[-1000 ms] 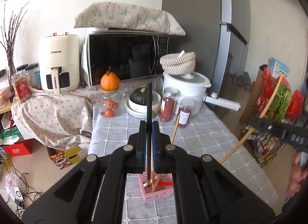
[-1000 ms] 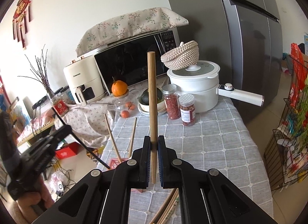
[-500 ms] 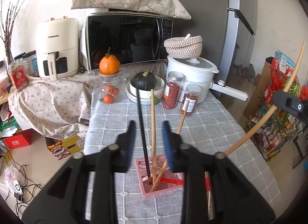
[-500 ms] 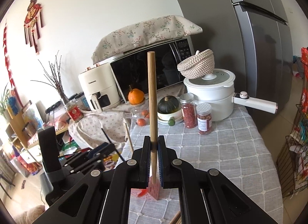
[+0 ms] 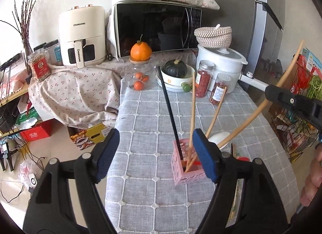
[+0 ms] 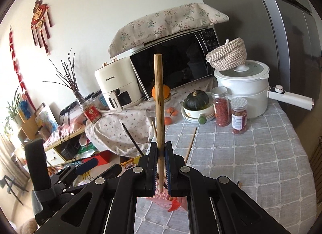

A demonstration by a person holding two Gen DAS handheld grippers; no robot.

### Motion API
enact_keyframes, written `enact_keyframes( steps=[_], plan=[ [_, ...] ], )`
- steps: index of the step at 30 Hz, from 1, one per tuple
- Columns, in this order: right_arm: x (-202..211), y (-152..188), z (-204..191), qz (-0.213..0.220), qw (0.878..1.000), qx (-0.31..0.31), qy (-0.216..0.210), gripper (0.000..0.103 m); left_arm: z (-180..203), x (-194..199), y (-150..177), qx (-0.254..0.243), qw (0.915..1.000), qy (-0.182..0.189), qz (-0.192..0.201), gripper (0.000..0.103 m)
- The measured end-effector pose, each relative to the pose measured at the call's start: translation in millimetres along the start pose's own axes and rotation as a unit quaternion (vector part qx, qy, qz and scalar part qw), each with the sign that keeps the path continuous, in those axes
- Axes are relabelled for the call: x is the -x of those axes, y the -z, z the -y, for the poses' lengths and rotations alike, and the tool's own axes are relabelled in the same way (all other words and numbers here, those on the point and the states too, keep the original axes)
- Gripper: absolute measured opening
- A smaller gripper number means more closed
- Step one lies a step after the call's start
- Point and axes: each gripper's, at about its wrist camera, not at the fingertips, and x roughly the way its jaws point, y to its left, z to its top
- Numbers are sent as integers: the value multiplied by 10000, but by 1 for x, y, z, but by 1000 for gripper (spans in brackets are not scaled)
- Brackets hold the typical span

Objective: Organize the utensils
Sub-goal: 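Drop the black chopstick into the basket with the left tool while the right tool drops the wooden one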

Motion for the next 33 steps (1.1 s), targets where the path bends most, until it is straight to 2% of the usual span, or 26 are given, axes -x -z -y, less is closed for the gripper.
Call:
enact_keyframes(
  steps=[6,11,21,27,29,33],
  plan=[
    [-27,9,-3,-178,9998,29,96,7,-9,-9,15,-110,9995,-48,-307,77],
    [-52,19,-5,-527,9981,104,306,7,-12,-17,23,-137,9984,-31,-545,77],
    [-74,28,-2,-835,9959,37,355,8,-9,-19,27,-206,9978,-4,-634,77],
    [-59,19,-4,-664,9976,29,213,28,-4,-20,28,-222,9975,70,-673,77],
    [-48,14,-5,-517,9985,46,177,43,-2,-20,28,-218,9973,112,-693,78],
    [-23,3,-4,-243,9996,60,108,49,2,-21,30,-217,9967,189,-756,78]
  ],
)
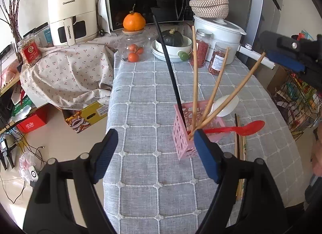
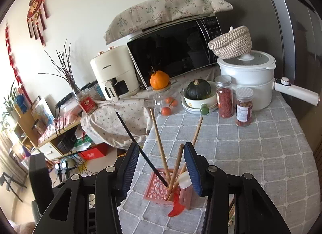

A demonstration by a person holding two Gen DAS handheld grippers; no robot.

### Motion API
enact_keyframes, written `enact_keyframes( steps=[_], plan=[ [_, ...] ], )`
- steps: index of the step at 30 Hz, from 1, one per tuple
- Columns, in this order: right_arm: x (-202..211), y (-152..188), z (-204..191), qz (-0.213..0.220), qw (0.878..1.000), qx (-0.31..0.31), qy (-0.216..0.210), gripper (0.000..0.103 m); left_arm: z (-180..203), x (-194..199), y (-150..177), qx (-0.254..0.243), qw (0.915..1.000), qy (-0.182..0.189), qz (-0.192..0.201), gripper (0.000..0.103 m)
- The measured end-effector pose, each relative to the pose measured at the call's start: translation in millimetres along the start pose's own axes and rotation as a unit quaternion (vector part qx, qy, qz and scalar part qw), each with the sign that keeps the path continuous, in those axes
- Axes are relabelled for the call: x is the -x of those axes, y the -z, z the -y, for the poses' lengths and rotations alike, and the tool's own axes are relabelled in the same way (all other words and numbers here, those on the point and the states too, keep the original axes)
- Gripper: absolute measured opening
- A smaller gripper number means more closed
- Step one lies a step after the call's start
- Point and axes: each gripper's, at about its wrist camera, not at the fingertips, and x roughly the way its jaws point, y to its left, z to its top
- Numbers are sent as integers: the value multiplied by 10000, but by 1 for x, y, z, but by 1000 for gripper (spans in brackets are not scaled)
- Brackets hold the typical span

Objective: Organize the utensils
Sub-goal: 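Drop the black chopstick into the basket with the left tool while the right tool drops the wooden one, then move both open tools back over the remaining chopsticks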

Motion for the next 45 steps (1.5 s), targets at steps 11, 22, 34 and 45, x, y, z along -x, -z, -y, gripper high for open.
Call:
enact_keyframes(
  steps=[11,22,34,45],
  plan=[
    [54,-4,50,160,9983,-29,560,66,10,-6,8,220,9988,404,-192,82],
    [34,45,107,-769,9885,6,1298,75,30,-26,32,11,9970,503,-587,82],
    [-33,104,142,-2257,9596,-378,1638,75,43,-37,42,-140,9942,587,-886,82],
    [-70,126,142,-2797,9391,-321,1973,75,50,-40,47,-302,9928,614,-980,82]
  ],
)
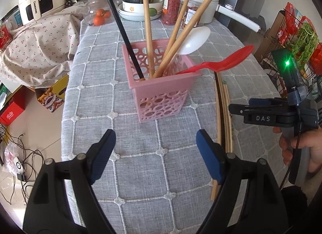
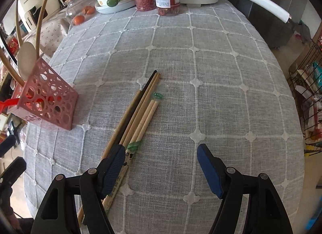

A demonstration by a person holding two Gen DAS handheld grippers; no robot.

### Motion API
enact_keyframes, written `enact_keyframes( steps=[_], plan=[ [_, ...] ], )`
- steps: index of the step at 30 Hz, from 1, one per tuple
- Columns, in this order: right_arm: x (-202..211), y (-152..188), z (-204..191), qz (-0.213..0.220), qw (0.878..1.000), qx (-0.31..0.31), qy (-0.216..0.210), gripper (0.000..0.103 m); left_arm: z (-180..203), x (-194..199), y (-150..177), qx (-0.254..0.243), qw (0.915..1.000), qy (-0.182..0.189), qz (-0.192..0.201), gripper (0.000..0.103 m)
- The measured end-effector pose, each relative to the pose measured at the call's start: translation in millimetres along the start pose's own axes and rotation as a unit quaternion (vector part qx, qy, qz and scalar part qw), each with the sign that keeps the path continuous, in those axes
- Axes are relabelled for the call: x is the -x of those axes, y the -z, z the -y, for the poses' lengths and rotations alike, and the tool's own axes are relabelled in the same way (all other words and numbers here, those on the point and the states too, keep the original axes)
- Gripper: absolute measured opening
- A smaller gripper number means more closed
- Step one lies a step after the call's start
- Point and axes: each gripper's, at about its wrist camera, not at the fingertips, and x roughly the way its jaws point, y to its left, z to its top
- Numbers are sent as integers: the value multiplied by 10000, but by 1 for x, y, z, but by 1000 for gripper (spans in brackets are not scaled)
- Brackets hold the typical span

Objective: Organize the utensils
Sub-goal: 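Move both open tools back over the remaining chopsticks, then grasp the paper-wrapped chopstick pair with the right tool while the left tool grasps a wooden chopstick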

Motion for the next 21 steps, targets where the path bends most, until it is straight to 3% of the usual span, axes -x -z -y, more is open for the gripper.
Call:
enact_keyframes(
  steps=[7,9,10,11,13,17,19,21],
  plan=[
    [-8,-5,-10,-56,9998,112,133,74,8,-4,3,-118,9999,65,-74,82],
    [-9,-6,-9,-79,9998,72,150,65,13,-6,4,-172,9997,104,-99,82],
    [-9,-7,-9,-130,9996,74,225,52,16,-6,4,-198,9997,120,-106,82],
    [-9,-7,-9,-115,9992,144,363,46,19,-7,5,-235,9995,145,-119,82],
    [-9,-6,-9,-100,9988,259,397,42,26,-10,7,-304,9992,196,-162,82],
    [-7,-7,-2,-143,9988,271,376,16,39,-20,9,-348,9983,374,-266,81],
    [-6,-8,5,-206,9993,179,270,10,46,-26,10,-312,9978,509,-294,72],
    [-6,-7,9,-239,9995,128,173,10,52,-33,10,-263,9966,690,-371,51]
  ],
)
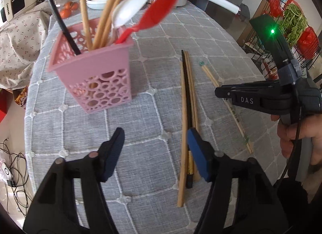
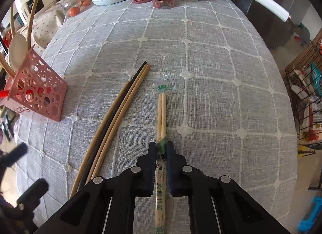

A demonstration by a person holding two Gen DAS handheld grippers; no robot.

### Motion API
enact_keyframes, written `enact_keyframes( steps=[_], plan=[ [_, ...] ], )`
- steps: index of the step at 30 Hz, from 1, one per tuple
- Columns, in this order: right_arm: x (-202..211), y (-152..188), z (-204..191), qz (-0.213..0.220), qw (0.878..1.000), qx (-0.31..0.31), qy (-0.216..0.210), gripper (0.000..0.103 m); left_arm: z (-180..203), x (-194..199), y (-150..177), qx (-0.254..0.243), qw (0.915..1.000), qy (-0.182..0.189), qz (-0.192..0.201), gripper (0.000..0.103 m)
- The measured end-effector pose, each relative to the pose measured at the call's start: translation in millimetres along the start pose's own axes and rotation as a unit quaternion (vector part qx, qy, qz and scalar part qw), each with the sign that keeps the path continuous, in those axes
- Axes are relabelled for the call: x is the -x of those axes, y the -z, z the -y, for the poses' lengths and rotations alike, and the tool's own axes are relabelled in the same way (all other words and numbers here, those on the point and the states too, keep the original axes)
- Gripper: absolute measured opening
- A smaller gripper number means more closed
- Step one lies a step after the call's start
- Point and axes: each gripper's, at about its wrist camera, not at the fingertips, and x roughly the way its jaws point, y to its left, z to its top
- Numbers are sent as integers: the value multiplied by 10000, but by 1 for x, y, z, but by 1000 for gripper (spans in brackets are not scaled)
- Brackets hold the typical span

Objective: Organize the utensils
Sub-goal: 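Grasp the paper-wrapped chopstick pair with the right tool while the left tool grasps a wooden chopstick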

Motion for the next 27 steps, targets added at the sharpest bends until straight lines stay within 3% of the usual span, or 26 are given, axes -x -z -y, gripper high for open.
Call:
enact_keyframes(
  steps=[3,9,12,19,27],
  plan=[
    [1,2,5,-23,10000,-8,-96,10,7,-10,-2,59,9995,308,-82,31],
    [4,4,14,-35,9998,-11,-214,10,13,-23,-8,145,9972,734,-81,19],
    [9,8,14,-12,9997,-11,-255,10,17,-33,-9,200,9974,671,-198,10],
    [18,20,21,-3,9995,10,-310,10,21,-41,-11,252,9981,474,-294,9],
    [17,23,22,-101,9993,30,-359,10,21,-39,-6,31,9975,232,-666,8]
  ],
)
